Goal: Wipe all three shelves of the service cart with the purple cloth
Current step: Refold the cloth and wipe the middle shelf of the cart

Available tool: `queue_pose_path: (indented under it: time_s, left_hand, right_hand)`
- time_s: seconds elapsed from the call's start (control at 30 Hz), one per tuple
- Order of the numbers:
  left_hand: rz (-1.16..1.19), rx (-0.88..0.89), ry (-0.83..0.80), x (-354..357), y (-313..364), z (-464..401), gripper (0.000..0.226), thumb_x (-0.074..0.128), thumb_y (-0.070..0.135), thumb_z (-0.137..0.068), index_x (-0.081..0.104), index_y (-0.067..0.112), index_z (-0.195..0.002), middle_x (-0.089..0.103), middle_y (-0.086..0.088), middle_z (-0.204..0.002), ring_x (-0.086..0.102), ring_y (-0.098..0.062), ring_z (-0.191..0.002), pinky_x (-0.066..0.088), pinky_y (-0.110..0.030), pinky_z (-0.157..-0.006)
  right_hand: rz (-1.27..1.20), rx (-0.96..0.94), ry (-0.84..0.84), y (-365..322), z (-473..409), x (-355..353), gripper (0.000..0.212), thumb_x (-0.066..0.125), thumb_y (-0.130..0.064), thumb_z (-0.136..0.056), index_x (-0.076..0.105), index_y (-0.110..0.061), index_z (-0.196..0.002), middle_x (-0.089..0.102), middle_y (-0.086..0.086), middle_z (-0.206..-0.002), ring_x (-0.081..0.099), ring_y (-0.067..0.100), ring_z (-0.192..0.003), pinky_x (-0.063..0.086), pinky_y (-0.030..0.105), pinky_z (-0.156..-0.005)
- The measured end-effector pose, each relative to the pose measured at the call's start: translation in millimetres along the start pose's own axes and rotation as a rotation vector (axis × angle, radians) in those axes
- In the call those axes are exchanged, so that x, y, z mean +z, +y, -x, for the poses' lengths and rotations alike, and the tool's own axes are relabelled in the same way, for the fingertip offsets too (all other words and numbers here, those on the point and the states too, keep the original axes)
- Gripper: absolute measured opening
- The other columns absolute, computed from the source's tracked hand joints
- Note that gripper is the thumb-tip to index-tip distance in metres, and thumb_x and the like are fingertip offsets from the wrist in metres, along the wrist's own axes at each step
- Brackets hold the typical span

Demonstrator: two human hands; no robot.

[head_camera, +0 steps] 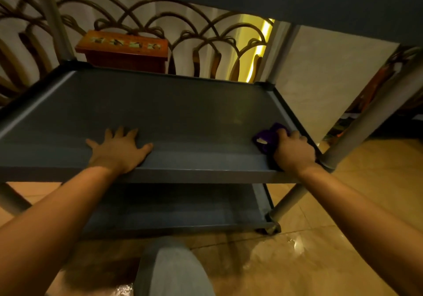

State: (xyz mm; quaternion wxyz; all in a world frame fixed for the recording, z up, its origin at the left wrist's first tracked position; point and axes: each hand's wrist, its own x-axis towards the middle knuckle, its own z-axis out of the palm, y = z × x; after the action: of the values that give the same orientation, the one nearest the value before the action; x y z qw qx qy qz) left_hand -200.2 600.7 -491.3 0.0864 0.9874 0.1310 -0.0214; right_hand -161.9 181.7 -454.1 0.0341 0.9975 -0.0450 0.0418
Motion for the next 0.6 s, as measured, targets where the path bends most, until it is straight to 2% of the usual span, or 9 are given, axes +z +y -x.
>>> queue_pose_path:
  time_s: [0.07, 0.1, 0.13, 0.2, 0.27, 0.33, 0.43, 0.53, 0.6]
  left_hand:
    - [0.009, 0.145, 0.261, -3, 5, 7, 0.064, 0.036, 0.064, -0.090, 0.059, 0.021, -0.131, 0.059, -0.015, -0.136, 0.050, -0.038, -0.127, 0.035, -0.064, -0.106]
    - [0.009, 0.232, 0.348, -3, 6, 10, 0.061, 0.035, 0.061, -0.090, 0.064, 0.021, -0.125, 0.063, -0.013, -0.129, 0.054, -0.036, -0.122, 0.038, -0.058, -0.103]
    - [0.016, 0.285, 0.343, -4, 7, 12, 0.059, 0.034, 0.059, -0.091, 0.064, 0.023, -0.126, 0.063, -0.011, -0.132, 0.054, -0.034, -0.124, 0.038, -0.054, -0.103]
    - [0.024, 0.251, 0.165, -6, 7, 10, 0.056, 0.035, 0.059, -0.096, 0.051, 0.032, -0.143, 0.046, -0.007, -0.153, 0.037, -0.031, -0.142, 0.029, -0.055, -0.113]
    - [-0.017, 0.186, -0.025, -6, 5, 3, 0.060, 0.034, 0.064, -0.097, 0.031, 0.043, -0.152, 0.025, -0.001, -0.165, 0.018, -0.029, -0.152, 0.019, -0.059, -0.118]
    - [-0.043, 0.196, -0.067, -3, 3, -1, 0.062, 0.029, 0.068, -0.095, 0.025, 0.048, -0.153, 0.021, 0.002, -0.166, 0.017, -0.029, -0.152, 0.018, -0.061, -0.118]
    - [-0.091, 0.234, 0.007, -2, 6, -8, 0.064, 0.029, 0.072, -0.092, 0.031, 0.045, -0.150, 0.029, 0.000, -0.162, 0.024, -0.029, -0.149, 0.023, -0.061, -0.116]
    - [-0.112, 0.199, -0.060, -10, 14, -27, 0.071, 0.025, 0.077, -0.090, 0.019, 0.047, -0.154, 0.015, -0.003, -0.167, 0.007, -0.031, -0.154, 0.013, -0.067, -0.117]
    - [-0.095, 0.169, -0.139, -11, 17, -39, 0.077, 0.020, 0.082, -0.087, 0.007, 0.048, -0.155, 0.002, -0.001, -0.169, -0.004, -0.032, -0.155, 0.006, -0.070, -0.117]
  right_hand:
    - [-0.139, -0.099, 0.051, -25, 0, -7, 0.056, 0.057, -0.027, -0.094, 0.039, -0.016, -0.146, 0.048, 0.025, -0.134, 0.054, 0.047, -0.117, 0.051, 0.049, -0.088]
    - [-0.215, -0.178, 0.059, -43, 4, -11, 0.059, 0.060, -0.027, -0.091, 0.040, -0.019, -0.146, 0.049, 0.022, -0.134, 0.055, 0.046, -0.117, 0.052, 0.048, -0.091]
    - [-0.277, -0.292, 0.044, -62, 10, -12, 0.062, 0.064, -0.026, -0.088, 0.043, -0.022, -0.146, 0.050, 0.019, -0.134, 0.056, 0.043, -0.117, 0.053, 0.047, -0.093]
    - [-0.318, -0.522, -0.030, -92, 25, -9, 0.062, 0.068, -0.024, -0.084, 0.046, -0.029, -0.142, 0.052, 0.013, -0.135, 0.058, 0.038, -0.117, 0.054, 0.046, -0.094]
    - [-0.305, -0.567, -0.023, -89, 24, -6, 0.058, 0.066, -0.026, -0.084, 0.048, -0.031, -0.138, 0.054, 0.008, -0.134, 0.058, 0.034, -0.116, 0.054, 0.046, -0.090]
    - [-0.235, -0.451, 0.010, -65, 2, -4, 0.055, 0.063, -0.028, -0.087, 0.047, -0.029, -0.139, 0.054, 0.009, -0.133, 0.057, 0.035, -0.118, 0.053, 0.044, -0.089]
    - [-0.106, -0.173, -0.036, -32, -49, -4, 0.060, 0.062, -0.029, -0.091, 0.038, -0.025, -0.146, 0.048, 0.015, -0.142, 0.051, 0.040, -0.127, 0.052, 0.050, -0.094]
    - [-0.202, 0.043, 0.037, -19, -91, 2, 0.063, 0.065, -0.025, -0.091, 0.040, -0.023, -0.148, 0.046, 0.020, -0.144, 0.047, 0.043, -0.130, 0.049, 0.056, -0.099]
    - [-0.390, 0.196, 0.099, -16, -111, 13, 0.060, 0.063, -0.022, -0.094, 0.040, -0.019, -0.149, 0.046, 0.022, -0.144, 0.047, 0.044, -0.130, 0.045, 0.057, -0.106]
